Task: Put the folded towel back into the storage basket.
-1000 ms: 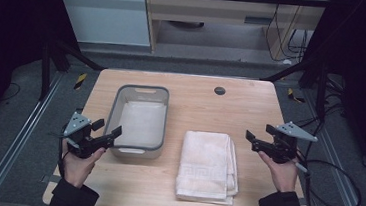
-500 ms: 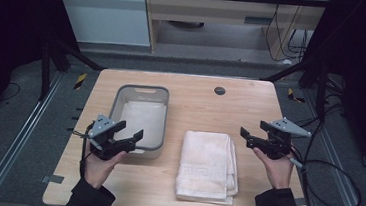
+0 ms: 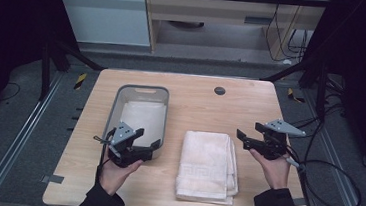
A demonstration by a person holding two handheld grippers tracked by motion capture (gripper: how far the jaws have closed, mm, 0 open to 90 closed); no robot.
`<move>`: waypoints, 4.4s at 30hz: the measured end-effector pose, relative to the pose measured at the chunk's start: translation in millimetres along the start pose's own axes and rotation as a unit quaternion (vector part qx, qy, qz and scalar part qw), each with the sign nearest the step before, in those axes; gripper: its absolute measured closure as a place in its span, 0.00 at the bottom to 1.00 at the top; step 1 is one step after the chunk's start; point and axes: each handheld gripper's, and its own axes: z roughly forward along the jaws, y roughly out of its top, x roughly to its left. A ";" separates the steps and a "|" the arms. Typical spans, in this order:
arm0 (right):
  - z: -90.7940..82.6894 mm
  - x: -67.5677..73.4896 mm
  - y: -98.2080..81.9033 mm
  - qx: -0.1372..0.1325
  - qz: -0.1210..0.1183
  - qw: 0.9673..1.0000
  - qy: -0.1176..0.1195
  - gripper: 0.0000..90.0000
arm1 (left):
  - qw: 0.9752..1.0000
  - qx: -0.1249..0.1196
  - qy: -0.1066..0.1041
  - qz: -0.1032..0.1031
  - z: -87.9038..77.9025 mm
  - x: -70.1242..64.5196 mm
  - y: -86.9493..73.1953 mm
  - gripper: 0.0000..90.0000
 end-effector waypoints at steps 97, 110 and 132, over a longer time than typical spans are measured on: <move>77.7 9.7 -58.7 0.188 0.092 0.973 0.098 0.73 | 0.973 0.195 -0.126 -0.001 90.2 -68.1 -68.3 0.72; 59.4 14.1 -43.7 0.147 0.079 0.980 0.105 0.75 | 0.975 0.175 -0.135 -0.007 82.8 -66.8 -64.5 0.83; 26.6 20.6 -17.5 0.082 0.072 0.987 0.115 0.75 | 0.982 0.118 -0.144 0.006 55.1 -66.8 -38.4 0.83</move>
